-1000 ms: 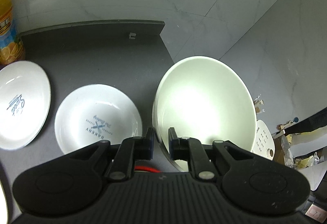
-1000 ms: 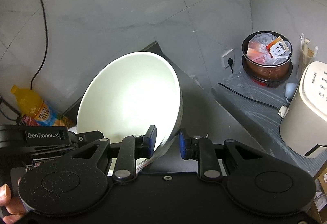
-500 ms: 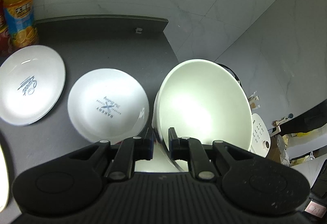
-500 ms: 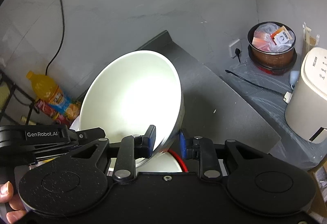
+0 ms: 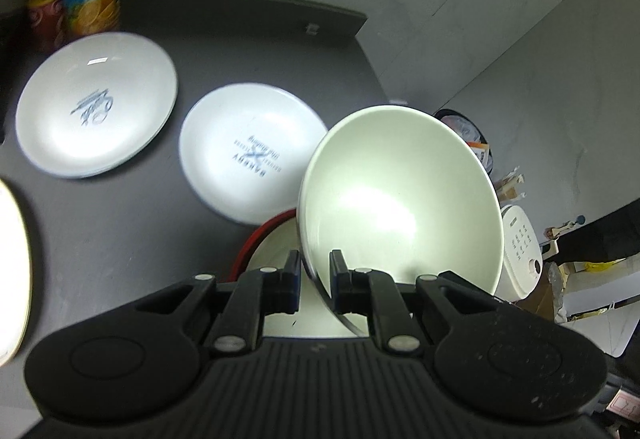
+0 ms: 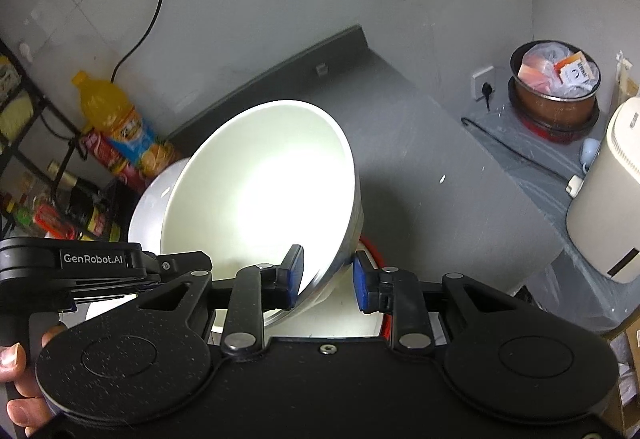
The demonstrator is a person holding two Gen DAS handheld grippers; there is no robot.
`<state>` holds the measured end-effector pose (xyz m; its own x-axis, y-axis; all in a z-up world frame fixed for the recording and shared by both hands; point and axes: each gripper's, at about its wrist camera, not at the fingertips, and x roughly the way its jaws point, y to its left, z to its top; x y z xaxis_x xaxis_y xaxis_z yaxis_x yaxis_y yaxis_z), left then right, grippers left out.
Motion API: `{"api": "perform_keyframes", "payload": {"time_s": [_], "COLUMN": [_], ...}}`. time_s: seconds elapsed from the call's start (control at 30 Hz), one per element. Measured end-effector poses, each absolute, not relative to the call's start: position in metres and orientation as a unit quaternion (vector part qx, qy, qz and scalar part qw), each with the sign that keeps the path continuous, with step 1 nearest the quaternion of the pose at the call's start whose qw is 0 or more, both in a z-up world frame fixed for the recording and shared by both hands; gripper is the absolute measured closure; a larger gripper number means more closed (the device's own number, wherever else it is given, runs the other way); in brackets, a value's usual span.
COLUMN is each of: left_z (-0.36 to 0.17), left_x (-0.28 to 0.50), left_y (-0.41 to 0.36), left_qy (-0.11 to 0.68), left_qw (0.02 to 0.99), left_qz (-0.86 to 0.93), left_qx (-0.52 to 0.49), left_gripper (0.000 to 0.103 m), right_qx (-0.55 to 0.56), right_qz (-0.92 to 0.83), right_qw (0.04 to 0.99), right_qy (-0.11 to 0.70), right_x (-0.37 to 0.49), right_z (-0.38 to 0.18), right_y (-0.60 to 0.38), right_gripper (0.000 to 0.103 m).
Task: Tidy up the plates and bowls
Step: 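Carry the second cream bowl and lower it onto the stacked bowls, then open the right gripper and lift it off the bowl stack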
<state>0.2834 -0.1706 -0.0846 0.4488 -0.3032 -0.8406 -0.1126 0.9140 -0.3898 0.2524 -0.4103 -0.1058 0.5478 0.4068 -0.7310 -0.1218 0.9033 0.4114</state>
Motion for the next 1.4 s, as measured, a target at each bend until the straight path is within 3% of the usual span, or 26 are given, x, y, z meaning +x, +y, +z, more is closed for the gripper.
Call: {"api": "perform_keyframes", "payload": {"time_s": [0.63, 1.03, 1.1, 1.27, 1.4], "left_z": [-0.115, -0.116, -0.113, -0.102, -0.099], "left_x": [0.254, 0.255, 0.255, 0.255, 0.256], "left_y": [-0.164, -0.165, -0.164, -0.161, -0.159], "left_qy": [0.563, 0.572, 0.571, 0.56, 0.558], "left_qw": [0.801, 0.798, 0.798, 0.807, 0.81], "left_qz": [-0.05, -0.032, -0.028, -0.016, 0.001], "left_qx": [-0.199, -0.188, -0.191, -0.187, -0.182], "left_gripper": [0.09, 0.086, 0.081, 0.059, 0.054], "right_qx": [0.146, 0.129, 0.128, 0.128, 0.13], "right_qz": [0.159, 0.172, 0.171, 0.185, 0.191], "right_qw": [0.84, 0.837, 0.838, 0.835, 0.836], "right_qy": [0.498, 0.504, 0.503, 0.502, 0.497], "right_x": [0.234, 0.24, 0.241, 0.244, 0.243], "right_z": [-0.131, -0.132, -0.129, -0.125, -0.12], "right_y": [-0.405, -0.402, -0.404, -0.409, -0.414], "right_gripper": [0.076, 0.066, 0.063, 0.061, 0.06]}}
